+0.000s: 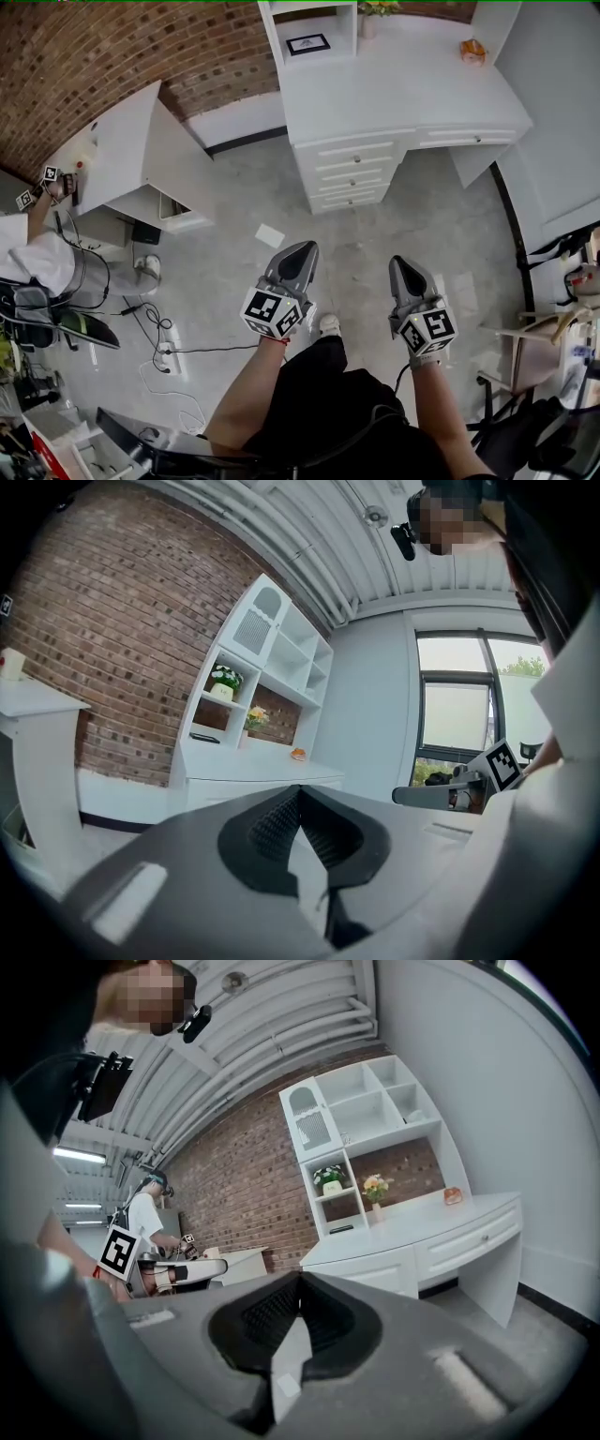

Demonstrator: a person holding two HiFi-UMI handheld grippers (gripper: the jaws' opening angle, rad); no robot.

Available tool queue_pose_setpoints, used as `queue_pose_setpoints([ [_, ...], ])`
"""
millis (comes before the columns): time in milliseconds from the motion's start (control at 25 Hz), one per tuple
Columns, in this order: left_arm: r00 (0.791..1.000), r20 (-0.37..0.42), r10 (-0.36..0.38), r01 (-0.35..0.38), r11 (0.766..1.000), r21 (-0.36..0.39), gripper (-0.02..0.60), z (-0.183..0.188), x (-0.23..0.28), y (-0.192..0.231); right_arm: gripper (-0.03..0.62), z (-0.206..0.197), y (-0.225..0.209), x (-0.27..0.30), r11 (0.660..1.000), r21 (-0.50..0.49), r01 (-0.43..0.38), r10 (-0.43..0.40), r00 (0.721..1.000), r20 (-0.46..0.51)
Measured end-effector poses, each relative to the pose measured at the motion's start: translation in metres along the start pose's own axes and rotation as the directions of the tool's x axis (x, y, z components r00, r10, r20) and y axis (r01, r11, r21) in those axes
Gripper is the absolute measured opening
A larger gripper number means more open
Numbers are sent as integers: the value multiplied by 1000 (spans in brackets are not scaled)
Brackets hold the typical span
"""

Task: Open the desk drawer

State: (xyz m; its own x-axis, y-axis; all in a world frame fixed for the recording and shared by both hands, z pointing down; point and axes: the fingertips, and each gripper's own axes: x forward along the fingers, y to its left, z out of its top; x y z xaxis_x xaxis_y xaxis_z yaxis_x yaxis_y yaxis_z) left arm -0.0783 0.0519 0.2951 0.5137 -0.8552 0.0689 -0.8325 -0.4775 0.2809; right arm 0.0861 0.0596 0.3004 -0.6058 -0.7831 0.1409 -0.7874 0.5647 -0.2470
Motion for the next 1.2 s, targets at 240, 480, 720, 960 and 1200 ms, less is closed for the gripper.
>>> queue_pose_setpoints([
  [240, 1000, 9, -26, 26, 1000, -3, 3, 2, 30, 26, 2, 3, -11, 38, 1000, 4, 20, -20, 1000, 13],
  [480, 999, -16, -33, 33, 999, -42, 2, -17, 50, 40, 2, -10, -15, 65, 1000, 27, 12, -11, 1000, -18],
  [720, 999, -20, -43, 42, 996, -77, 3, -36, 85, 55, 2, -21, -49, 104, 999, 36, 11, -9, 999, -35],
  [960, 999, -33, -13, 10, 995, -98, 3, -53, 119, 80, 2, -39, -83, 145, 999, 40, 7, -6, 999, -32],
  [1200, 999, -38, 2, -7, 993, -120, 3, -72, 157, 102, 5, -62, -100, 193, 1000, -1, -24, 24, 997, -68],
])
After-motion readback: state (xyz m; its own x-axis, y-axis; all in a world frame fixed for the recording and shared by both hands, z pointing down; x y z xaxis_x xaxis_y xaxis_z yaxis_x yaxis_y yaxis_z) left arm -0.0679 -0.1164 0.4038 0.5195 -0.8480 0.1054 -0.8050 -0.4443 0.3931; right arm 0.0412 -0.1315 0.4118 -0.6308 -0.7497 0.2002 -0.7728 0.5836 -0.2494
